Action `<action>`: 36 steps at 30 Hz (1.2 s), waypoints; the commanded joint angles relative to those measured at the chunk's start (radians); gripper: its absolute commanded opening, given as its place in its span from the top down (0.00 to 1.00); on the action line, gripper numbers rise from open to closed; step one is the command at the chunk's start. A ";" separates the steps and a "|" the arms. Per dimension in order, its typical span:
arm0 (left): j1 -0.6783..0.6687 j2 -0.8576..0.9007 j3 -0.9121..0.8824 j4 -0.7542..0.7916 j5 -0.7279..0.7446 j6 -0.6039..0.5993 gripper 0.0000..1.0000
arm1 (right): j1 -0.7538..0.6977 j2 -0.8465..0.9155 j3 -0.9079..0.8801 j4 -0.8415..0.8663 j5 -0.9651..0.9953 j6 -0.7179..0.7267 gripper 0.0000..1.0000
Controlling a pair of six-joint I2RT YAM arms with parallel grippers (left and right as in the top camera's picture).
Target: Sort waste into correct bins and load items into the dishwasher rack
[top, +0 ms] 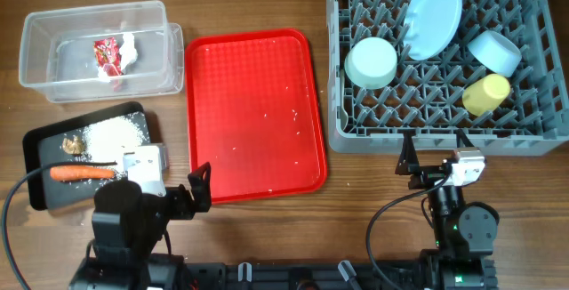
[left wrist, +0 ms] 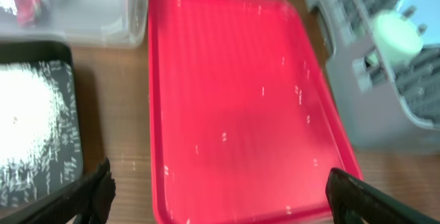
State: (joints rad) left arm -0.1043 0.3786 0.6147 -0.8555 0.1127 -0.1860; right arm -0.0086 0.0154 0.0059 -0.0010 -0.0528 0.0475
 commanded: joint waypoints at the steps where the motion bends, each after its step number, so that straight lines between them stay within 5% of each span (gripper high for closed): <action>1: 0.000 -0.106 -0.113 0.113 -0.074 0.030 0.00 | -0.005 -0.012 -0.001 0.003 -0.023 -0.006 0.00; 12: 0.001 -0.356 -0.432 0.516 -0.090 0.193 0.00 | -0.005 -0.012 -0.001 0.003 -0.023 -0.005 0.01; 21: 0.001 -0.376 -0.611 0.822 -0.118 0.234 0.00 | -0.005 -0.012 -0.001 0.003 -0.023 -0.005 0.00; 36: 0.001 -0.376 -0.609 0.780 -0.076 0.230 0.00 | -0.005 -0.012 -0.001 0.003 -0.023 -0.005 0.00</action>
State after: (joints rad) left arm -0.1043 0.0135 0.0109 -0.0711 0.0086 0.0257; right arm -0.0086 0.0154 0.0063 -0.0006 -0.0601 0.0475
